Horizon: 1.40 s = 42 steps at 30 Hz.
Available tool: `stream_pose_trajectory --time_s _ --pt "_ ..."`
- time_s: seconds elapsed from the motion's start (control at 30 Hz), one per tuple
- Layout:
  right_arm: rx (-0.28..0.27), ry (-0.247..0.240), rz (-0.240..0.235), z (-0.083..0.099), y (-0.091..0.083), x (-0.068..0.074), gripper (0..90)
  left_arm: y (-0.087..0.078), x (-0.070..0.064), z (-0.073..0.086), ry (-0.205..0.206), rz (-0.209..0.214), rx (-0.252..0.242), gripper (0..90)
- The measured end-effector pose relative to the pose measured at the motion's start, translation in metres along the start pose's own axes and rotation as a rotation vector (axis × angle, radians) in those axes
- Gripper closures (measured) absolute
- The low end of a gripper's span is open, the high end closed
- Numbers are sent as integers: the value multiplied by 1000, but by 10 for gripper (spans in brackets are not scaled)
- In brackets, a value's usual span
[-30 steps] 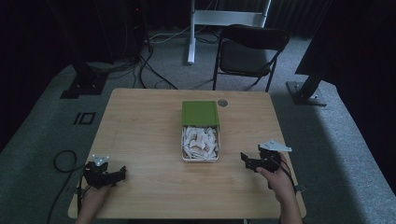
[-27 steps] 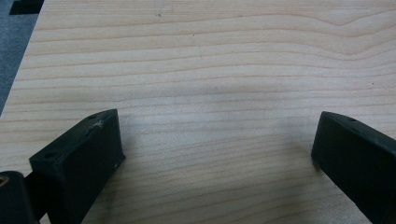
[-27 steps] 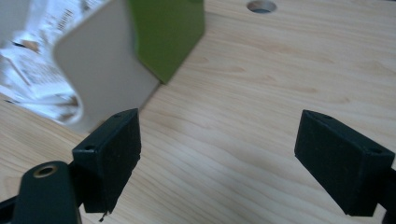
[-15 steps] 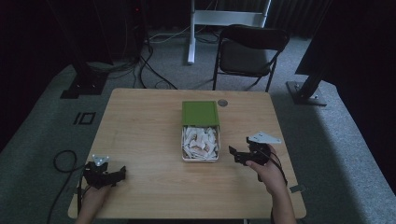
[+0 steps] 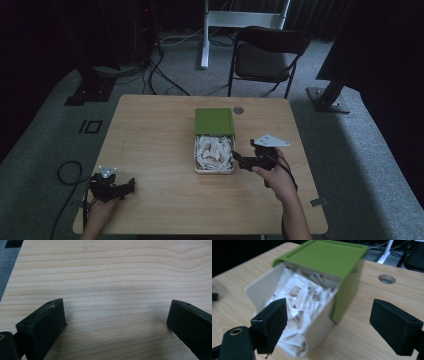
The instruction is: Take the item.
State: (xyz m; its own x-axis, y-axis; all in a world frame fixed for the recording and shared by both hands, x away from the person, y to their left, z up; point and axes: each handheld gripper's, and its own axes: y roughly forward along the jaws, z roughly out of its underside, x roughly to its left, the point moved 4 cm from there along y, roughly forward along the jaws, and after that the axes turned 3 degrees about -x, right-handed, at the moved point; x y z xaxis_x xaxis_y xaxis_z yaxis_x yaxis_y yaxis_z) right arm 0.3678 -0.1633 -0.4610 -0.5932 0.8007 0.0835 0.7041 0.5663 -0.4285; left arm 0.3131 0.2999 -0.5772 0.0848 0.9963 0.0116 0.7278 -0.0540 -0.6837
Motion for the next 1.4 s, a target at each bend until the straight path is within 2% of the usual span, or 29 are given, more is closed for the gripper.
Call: stream_pose_trajectory --time_s 0.2,0.6,0.67,0.83,0.9,1.0,1.1,1.23,1.4 --pt "2 -46 -30 -9 11 14 144 0 0 0 -1 0 -1 28" --pt "13 -88 -84 -18 34 39 153 0 0 0 -1 0 -1 27" --pt "12 -95 -94 -18 38 42 214 0 0 0 -1 0 -2 27" --pt "36 -108 -102 -16 48 47 228 0 0 0 0 0 -1 28" --pt "53 -118 -118 -14 53 51 249 0 0 0 1 0 0 28" --pt "66 -122 -117 -11 58 53 281 0 0 0 2 0 1 28" --pt "93 -121 -123 -4 67 57 358 0 0 0 -1 0 -1 28" --pt "129 -137 -104 2 72 59 479 0 0 0 0 0 -1 28" --pt "171 -140 -79 9 80 62 537 0 0 0 -1 0 -1 28"
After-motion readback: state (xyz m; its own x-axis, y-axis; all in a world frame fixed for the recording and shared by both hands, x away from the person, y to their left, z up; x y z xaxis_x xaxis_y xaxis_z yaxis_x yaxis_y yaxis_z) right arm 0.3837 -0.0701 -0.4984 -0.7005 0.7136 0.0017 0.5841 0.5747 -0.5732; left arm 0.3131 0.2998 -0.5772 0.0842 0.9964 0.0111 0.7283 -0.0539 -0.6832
